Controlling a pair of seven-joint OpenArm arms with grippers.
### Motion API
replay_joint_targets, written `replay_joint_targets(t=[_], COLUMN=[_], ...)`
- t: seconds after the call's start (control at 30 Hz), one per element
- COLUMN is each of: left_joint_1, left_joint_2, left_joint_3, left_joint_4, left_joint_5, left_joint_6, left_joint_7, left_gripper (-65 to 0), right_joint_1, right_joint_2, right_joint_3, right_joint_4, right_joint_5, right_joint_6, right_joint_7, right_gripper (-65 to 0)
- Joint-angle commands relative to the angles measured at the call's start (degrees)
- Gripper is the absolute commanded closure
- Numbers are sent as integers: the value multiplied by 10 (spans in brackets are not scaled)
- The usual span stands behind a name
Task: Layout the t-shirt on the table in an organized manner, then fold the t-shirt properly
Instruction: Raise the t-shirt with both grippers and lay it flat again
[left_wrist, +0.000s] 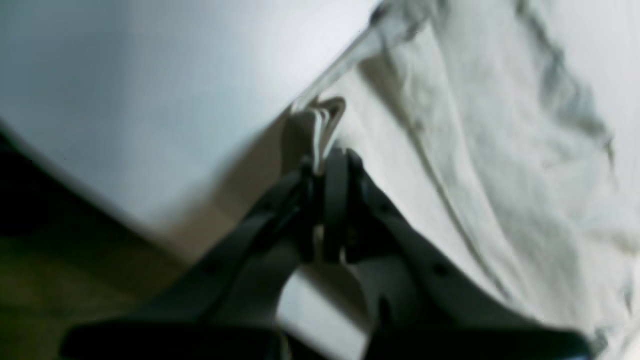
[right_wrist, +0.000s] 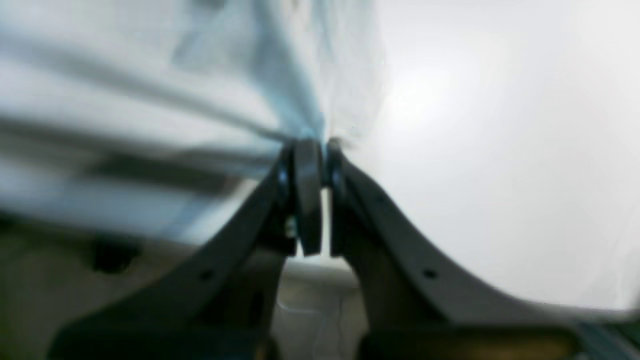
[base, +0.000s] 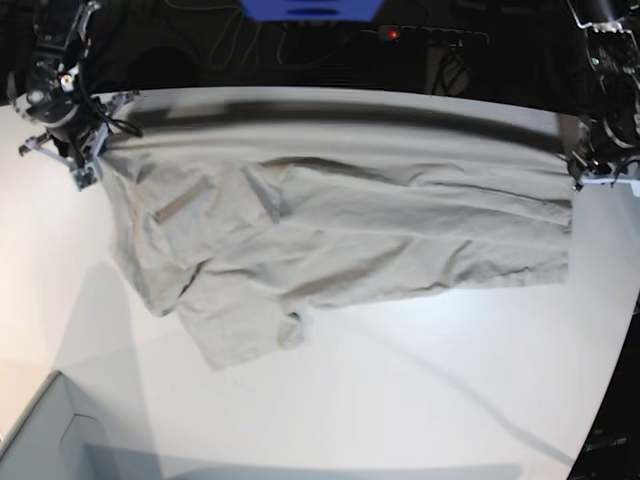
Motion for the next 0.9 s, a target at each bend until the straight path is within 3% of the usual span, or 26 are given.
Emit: replay_joint_targets(t=[0.0,0.2,0.37,0.63,0.87], left_joint_1=[-32,-175,-252,-393,-474], left_joint_2=[0,37,64,74,74], left_joint_3=[-1,-1,-1,0,60], left_joint_4=[-13,-171,-265,-396,-402], left_joint_5=[15,147,220,240,234], left_joint_6=[2,1,1,1,1], left_joint_7=[-12,-21,-134,-216,-220], left_gripper=[0,0,0,0,0], right_joint_1=[19,107,169,354,448], right_joint_2=[7,8,8,24,64], right_joint_3=[1,0,0,2,1], right_joint_4=[-8,-101,-159,-302,-352], right_joint_5=[-4,-5,-5,-5,-4], right_joint_6=[-2,-2,-2,-2,-2], right_joint_7=[6,7,12,12,13], right_gripper=[0,0,0,0,0])
